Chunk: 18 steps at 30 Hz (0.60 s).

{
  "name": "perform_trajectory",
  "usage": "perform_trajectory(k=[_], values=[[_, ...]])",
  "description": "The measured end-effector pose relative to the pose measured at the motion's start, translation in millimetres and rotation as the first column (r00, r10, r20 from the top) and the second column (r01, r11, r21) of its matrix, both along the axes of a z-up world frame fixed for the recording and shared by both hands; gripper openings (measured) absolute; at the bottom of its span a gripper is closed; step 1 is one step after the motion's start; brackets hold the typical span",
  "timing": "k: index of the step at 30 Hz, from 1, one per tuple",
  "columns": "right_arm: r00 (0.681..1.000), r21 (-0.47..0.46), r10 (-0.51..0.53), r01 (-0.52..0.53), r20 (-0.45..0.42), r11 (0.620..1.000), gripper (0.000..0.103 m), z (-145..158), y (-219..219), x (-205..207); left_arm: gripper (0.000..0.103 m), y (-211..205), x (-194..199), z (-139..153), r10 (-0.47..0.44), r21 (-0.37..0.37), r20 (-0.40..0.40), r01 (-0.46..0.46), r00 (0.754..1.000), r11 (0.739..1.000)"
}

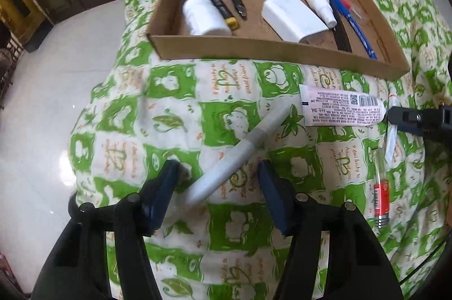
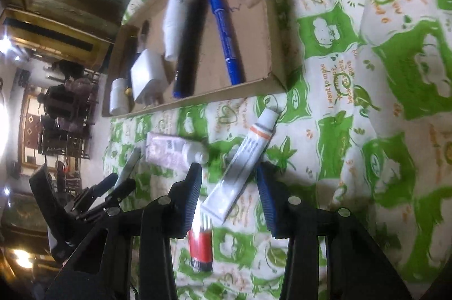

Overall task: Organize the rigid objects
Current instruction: 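Grasp the white silver-capped marker with left tool while right tool grasps the white ointment tube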

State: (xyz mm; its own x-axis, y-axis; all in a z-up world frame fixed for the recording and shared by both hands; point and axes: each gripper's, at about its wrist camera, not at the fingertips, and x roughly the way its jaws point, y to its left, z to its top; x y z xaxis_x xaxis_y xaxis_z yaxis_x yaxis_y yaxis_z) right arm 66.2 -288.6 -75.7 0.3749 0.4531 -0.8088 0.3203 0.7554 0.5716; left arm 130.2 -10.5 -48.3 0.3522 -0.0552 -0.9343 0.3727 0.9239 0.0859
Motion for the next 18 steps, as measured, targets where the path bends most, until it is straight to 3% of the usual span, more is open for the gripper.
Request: perform_trajectory(k=[5,9,10,12,15,18], values=[[1.0,-0.067,0.017,-0.018,-0.006,0.998,0.025,-1.7,6.2,8.1,0.033,-3.1,0.2,-0.3,0.031,-0.031,-0.036,-0.032,0.999,0.999],[0.999,-0.1,0.037,-0.037,-0.007,0.994,0.018,3.0,10.4,6.0,0.01,9.7,-6.2,6.4,0.091,-0.192,-0.128,-0.115,0.988,0.975],[0.999,-0.099,0.043,-0.043,-0.006,0.994,0.018,4.2,10.8,5.3,0.01,13.3,-12.0,6.8,0.089,-0.26,-0.162,-0.13,0.983,0.957],[0.998,-0.069,0.063,-0.064,-0.017,0.996,0.015,4.5,14.2,2.1,0.01,13.3,-24.6,4.9,0.078,-0.306,-0.184,-0.133,0.98,0.943],[0.993,-0.024,0.113,-0.114,-0.042,0.993,0.015,0.8,22.1,-7.5,0.01,7.4,-34.7,-2.9,0.077,-0.268,-0.18,-0.125,0.981,0.955],[0.989,-0.034,0.133,-0.135,-0.057,0.99,0.015,-3.0,29.3,-9.4,0.01,8.3,-30.4,-4.5,0.109,-0.274,-0.182,-0.157,0.977,0.949]])
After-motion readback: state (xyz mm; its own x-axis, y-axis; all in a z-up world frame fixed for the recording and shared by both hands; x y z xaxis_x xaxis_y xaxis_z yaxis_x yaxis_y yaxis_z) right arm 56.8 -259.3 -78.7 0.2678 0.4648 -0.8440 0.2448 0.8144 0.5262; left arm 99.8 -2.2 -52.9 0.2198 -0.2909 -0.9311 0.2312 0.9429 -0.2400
